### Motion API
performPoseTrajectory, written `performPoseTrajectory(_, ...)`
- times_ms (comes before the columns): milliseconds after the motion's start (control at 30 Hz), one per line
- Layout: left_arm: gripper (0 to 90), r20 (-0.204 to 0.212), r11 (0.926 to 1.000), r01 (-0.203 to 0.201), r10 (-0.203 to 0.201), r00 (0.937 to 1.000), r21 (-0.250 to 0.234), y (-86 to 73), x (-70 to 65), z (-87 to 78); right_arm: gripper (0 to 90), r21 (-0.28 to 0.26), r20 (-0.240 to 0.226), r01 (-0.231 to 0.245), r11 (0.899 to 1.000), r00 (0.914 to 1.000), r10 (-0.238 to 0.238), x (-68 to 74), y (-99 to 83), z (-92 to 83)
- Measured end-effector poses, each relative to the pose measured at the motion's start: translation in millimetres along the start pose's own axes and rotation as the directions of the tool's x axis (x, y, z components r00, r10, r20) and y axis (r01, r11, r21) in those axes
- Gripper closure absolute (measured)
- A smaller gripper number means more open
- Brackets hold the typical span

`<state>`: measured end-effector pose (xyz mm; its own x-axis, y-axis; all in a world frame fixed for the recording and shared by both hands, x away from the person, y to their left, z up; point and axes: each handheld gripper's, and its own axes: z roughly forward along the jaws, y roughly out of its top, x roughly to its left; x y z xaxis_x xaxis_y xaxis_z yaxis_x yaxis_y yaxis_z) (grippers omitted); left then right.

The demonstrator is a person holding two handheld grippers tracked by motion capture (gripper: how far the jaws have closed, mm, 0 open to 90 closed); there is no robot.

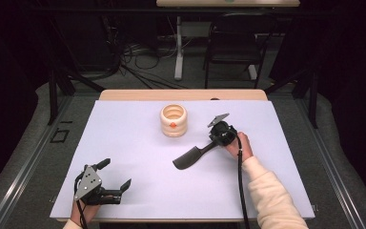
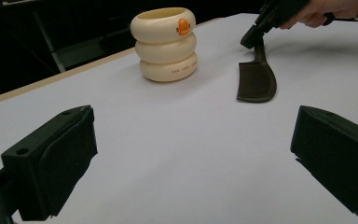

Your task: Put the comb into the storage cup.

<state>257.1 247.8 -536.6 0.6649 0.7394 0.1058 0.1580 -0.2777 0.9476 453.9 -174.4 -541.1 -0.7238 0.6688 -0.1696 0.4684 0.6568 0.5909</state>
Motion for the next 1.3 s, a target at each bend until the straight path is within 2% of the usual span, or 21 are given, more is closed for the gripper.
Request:
performPoseTrajectory(33, 0.0, -0.001, 1.0000, 0.000, 0.000, 1.0000, 0.000, 0.0, -0.1, 0.0, 90.0, 0.005, -0.001, -0.012, 1.000, 0.9999, 0.012, 0.7, -0.4, -0.9)
performPoseTrajectory(100, 0.0, -0.001, 1.0000, 0.001, -0.001, 1.0000, -0.002, 0.1, -0.1, 0.1, 90.0, 0.018, -0.005, -0.002, 1.000, 1.0000, 0.002, 0.0, -0.7, -2.2)
performPoseTrajectory(400, 0.0, -0.002, 1.0000, 0.001, -0.001, 1.0000, -0.001, 0.2, 0.0, -0.1, 90.0, 0.038, -0.013, -0.019, 0.999, 0.9997, 0.020, 2.5, -3.4, -3.7)
performPoseTrajectory(433, 0.0, -0.001, 1.0000, 0.003, -0.003, 1.0000, -0.002, 0.1, -0.2, 0.0, 90.0, 0.040, -0.015, -0.004, 0.999, 0.9999, 0.005, 1.7, -3.1, -3.8)
performPoseTrajectory(600, 0.0, 0.003, 1.0000, 0.003, -0.003, 1.0000, -0.003, 0.2, -0.5, 0.0, 90.0, 0.048, -0.023, -0.014, 0.999, 0.9996, 0.015, 2.8, -3.4, -5.5)
performPoseTrajectory(800, 0.0, 0.000, 1.0000, 0.001, -0.001, 1.0000, -0.003, 0.5, -0.7, -0.4, 90.0, 0.052, -0.028, -0.002, 0.999, 0.9996, 0.004, 4.7, -4.0, -8.0)
performPoseTrajectory(833, 0.0, -0.001, 1.0000, -0.001, 0.001, 1.0000, -0.003, 0.7, -0.7, -0.6, 90.0, 0.055, -0.030, -0.016, 0.998, 0.9994, 0.018, 6.1, -4.0, -9.0)
performPoseTrajectory(967, 0.0, 0.002, 1.0000, 0.002, -0.001, 1.0000, -0.005, 0.5, -0.2, -0.3, 90.0, 0.056, -0.030, 0.001, 0.998, 0.9995, 0.000, 5.6, -3.9, -11.0)
performPoseTrajectory(1200, 0.0, 0.001, 1.0000, -0.002, 0.002, 1.0000, -0.003, 0.9, -0.6, -0.7, 90.0, 0.070, -0.031, -0.021, 0.997, 0.9993, 0.023, 6.0, -6.1, -12.9)
performPoseTrajectory(1300, 0.0, 0.000, 1.0000, -0.003, 0.003, 1.0000, -0.007, 1.0, 0.2, -1.7, 90.0, 0.077, -0.033, -0.015, 0.997, 0.9993, 0.018, 6.7, -7.9, -14.4)
